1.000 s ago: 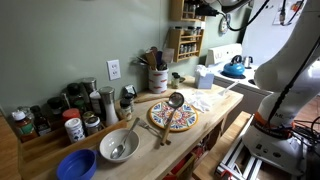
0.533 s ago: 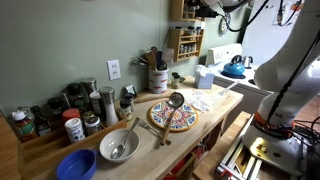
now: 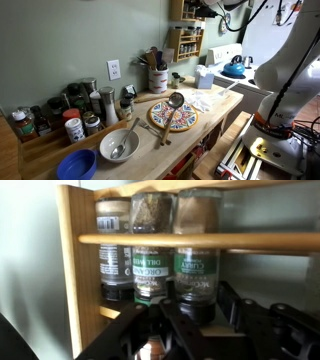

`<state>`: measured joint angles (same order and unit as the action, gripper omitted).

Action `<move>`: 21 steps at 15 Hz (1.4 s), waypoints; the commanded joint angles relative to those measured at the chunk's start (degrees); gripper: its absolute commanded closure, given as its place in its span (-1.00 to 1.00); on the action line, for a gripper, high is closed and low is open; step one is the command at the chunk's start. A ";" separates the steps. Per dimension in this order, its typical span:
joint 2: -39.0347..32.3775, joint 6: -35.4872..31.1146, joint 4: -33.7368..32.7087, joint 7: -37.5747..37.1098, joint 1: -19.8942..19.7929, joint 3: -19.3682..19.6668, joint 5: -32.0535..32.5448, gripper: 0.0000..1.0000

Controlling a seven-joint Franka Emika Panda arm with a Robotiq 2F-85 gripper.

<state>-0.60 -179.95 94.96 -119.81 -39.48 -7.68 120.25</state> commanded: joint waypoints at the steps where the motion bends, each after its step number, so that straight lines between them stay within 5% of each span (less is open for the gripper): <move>1: -1.18 -1.43 -2.27 -4.69 -0.20 0.03 4.81 -0.22; 2: -1.27 -1.40 -2.47 -5.51 -0.19 -0.01 5.65 -0.30; 7: -1.45 -1.69 -3.35 -10.04 -0.13 -0.37 10.08 0.57; 17: 1.89 -1.92 -1.78 -29.57 0.95 -3.04 27.76 0.57; 21: 2.26 -0.37 0.55 -28.32 1.34 -3.25 23.62 0.57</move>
<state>0.21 -181.41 92.64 -145.34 -38.38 -10.85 143.87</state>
